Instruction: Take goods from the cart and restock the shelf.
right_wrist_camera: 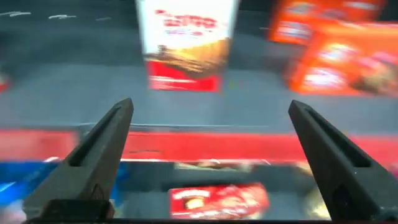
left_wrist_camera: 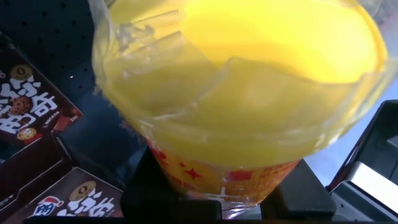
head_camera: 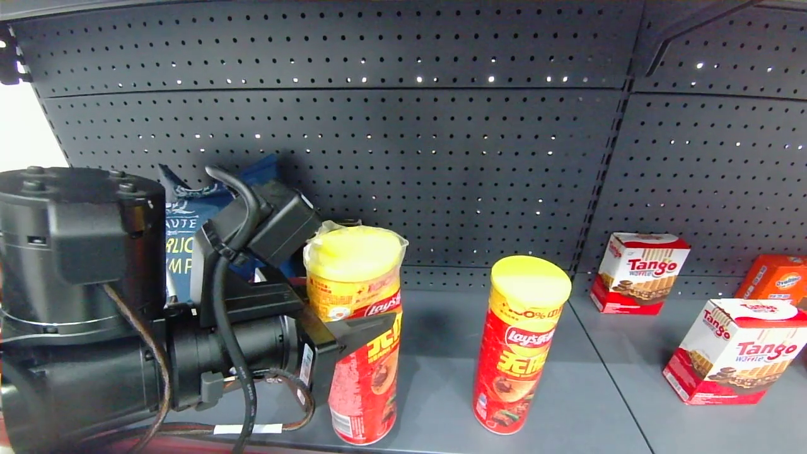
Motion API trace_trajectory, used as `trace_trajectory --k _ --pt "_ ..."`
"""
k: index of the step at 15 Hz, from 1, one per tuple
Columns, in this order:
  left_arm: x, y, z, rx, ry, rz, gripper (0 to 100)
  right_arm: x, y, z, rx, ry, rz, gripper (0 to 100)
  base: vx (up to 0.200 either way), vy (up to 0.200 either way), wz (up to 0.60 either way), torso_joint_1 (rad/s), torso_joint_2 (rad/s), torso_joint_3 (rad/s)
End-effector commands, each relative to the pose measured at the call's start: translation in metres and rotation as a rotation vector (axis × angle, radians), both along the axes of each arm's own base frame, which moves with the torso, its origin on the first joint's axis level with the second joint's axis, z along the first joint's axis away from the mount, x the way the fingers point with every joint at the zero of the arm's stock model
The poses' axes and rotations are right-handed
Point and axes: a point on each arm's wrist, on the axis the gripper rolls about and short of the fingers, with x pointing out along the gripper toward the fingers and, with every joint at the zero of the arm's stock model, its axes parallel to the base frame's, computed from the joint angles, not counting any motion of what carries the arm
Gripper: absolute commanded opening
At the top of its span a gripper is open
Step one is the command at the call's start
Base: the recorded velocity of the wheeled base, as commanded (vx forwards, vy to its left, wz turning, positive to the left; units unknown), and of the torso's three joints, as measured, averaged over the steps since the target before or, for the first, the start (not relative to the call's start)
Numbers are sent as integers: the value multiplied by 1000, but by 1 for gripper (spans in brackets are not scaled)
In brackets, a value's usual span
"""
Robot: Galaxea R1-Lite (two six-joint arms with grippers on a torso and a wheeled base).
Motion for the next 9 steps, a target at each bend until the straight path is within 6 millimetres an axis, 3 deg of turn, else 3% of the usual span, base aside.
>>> trace_trajectory --k 1,4,7,9 --pt "-2 0 2 -7 -8 -5 0 -4 3 -6 4 -15 -156 100 0 0 0 0 0 0" --pt "-2 -1 3 -8 -9 -8 0 -1 8 -35 9 18 -332 100 0 0 0 0 0 0" --pt "-5 1 3 -10 -12 -10 0 0 12 -37 11 -60 -94 100 0 0 0 0 0 0" --pt "-6 2 5 -15 -16 -10 0 6 19 -46 30 -89 217 100 0 0 0 0 0 0"
